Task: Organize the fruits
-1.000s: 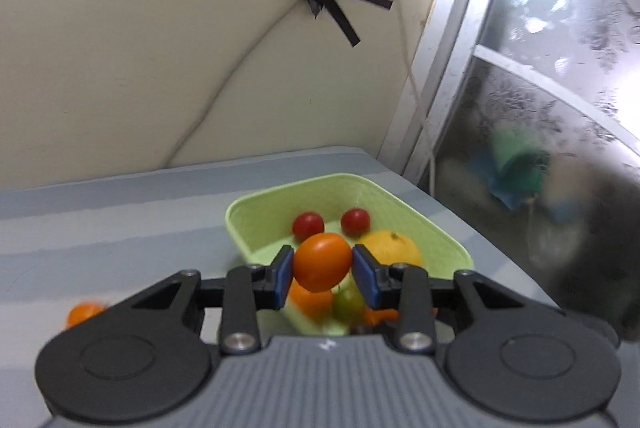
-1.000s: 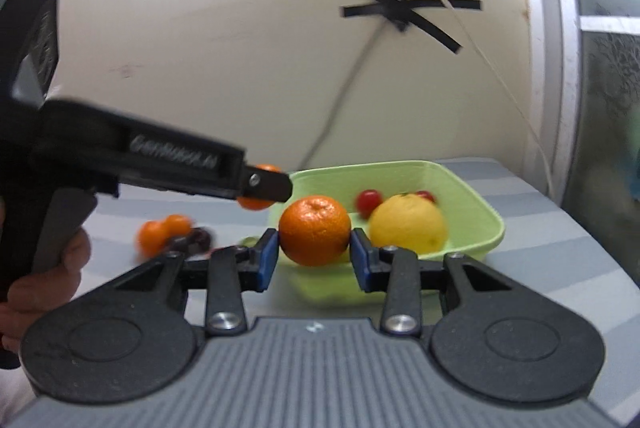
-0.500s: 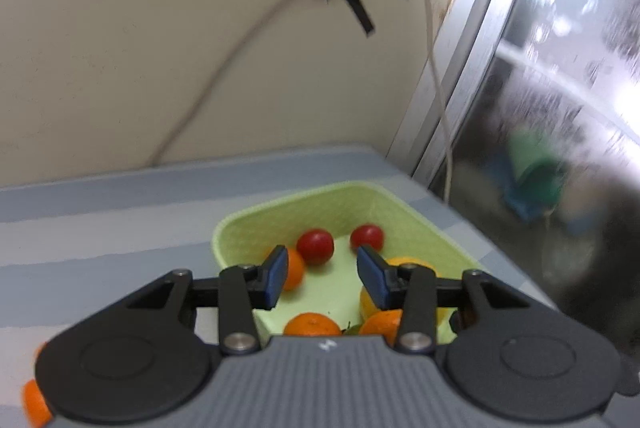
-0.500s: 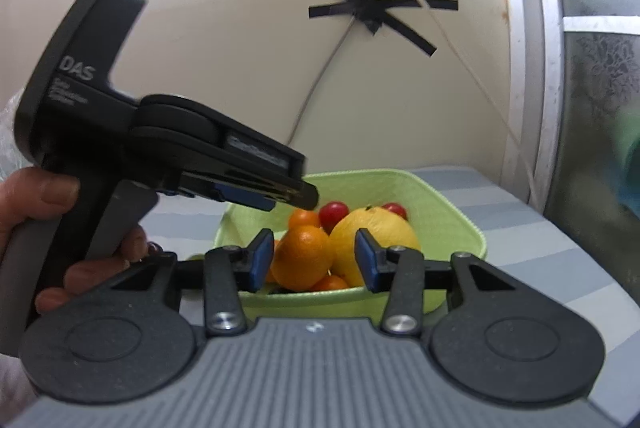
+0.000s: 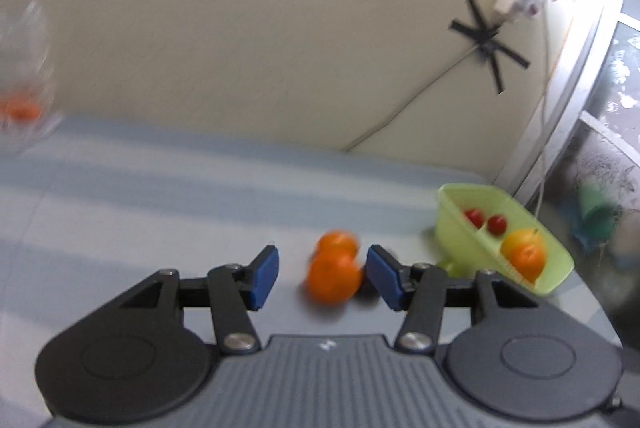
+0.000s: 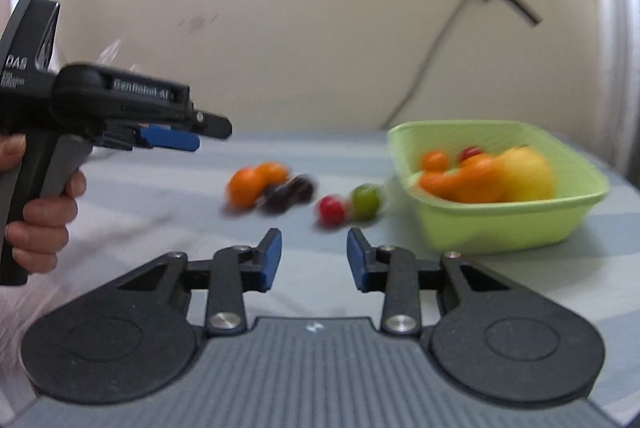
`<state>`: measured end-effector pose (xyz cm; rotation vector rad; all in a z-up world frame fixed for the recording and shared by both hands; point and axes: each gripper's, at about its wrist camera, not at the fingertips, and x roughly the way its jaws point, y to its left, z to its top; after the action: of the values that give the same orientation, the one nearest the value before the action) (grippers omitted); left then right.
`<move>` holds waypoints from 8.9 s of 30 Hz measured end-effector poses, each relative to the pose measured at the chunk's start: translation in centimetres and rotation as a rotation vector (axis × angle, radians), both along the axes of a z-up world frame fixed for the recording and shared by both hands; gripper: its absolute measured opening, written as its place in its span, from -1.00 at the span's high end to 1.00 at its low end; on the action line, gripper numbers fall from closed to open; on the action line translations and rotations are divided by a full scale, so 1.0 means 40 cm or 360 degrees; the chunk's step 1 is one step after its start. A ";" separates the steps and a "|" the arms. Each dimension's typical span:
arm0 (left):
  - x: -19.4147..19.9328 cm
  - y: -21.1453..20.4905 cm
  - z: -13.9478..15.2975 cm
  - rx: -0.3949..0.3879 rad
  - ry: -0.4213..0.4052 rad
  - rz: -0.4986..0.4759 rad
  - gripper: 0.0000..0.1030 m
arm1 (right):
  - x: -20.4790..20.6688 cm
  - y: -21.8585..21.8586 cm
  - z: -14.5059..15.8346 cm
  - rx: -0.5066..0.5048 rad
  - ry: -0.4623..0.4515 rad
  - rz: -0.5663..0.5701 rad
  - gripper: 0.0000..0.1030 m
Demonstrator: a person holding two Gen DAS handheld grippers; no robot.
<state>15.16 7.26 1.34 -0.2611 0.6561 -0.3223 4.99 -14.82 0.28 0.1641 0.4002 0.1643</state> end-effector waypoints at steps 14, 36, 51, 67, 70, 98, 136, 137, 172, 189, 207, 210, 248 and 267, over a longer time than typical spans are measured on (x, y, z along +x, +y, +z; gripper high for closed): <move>0.077 -0.064 -0.051 -0.0014 0.0052 -0.0144 -0.36 | 0.187 0.116 0.001 -0.0453 -0.0009 0.0211 0.25; -0.175 -0.083 -0.057 -0.0068 0.0063 -0.0297 0.26 | -0.022 0.067 -0.020 -0.0314 0.0074 0.0092 0.46; -0.317 -0.183 -0.057 0.0270 -0.0078 -0.0337 -0.08 | -0.161 0.030 -0.061 -0.0222 0.0102 -0.0042 0.41; -0.278 -0.230 -0.040 0.0196 -0.0027 -0.0421 0.25 | -0.168 -0.010 -0.065 -0.0097 0.0087 -0.0035 0.42; -0.227 -0.265 0.004 0.0160 -0.0069 -0.0470 0.25 | -0.167 -0.048 -0.048 -0.0056 0.0038 -0.0092 0.42; 0.214 -0.513 0.051 -0.0032 0.0048 -0.0595 -0.02 | 0.033 -0.421 0.003 0.0179 -0.0127 -0.0535 0.16; 0.279 -0.126 -0.095 0.0212 0.0076 -0.0222 0.08 | 0.296 0.073 -0.007 -0.0370 0.0194 0.0177 0.47; 0.276 -0.131 -0.100 0.0239 0.0077 -0.0214 0.29 | 0.299 0.069 -0.005 -0.0355 0.0196 0.0187 0.47; -0.284 -0.238 -0.052 0.0361 -0.0077 -0.0502 0.02 | -0.192 -0.024 -0.075 -0.0124 0.0116 -0.0025 0.44; -0.272 -0.253 -0.076 0.0393 -0.0048 -0.0534 0.34 | -0.219 -0.031 -0.086 -0.0162 0.0096 0.0032 0.41; 0.118 -0.423 0.070 0.0157 -0.0157 -0.0642 0.44 | 0.007 -0.255 0.033 0.0033 -0.0184 -0.0301 0.47; 0.149 -0.418 0.069 0.0068 -0.0105 -0.0663 0.44 | 0.045 -0.276 0.022 0.0039 -0.0164 -0.0340 0.47; 0.153 -0.387 0.050 0.0041 -0.0113 -0.0700 0.48 | 0.131 -0.322 0.009 0.0148 -0.0127 -0.0205 0.47; -0.253 -0.214 -0.059 0.0250 -0.0051 -0.0712 -0.48 | 0.116 -0.322 0.003 0.0226 -0.0143 -0.0188 0.45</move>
<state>5.04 -1.30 -1.02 0.0453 0.7017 -0.6984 9.62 -27.71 0.41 0.3185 0.2882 0.0834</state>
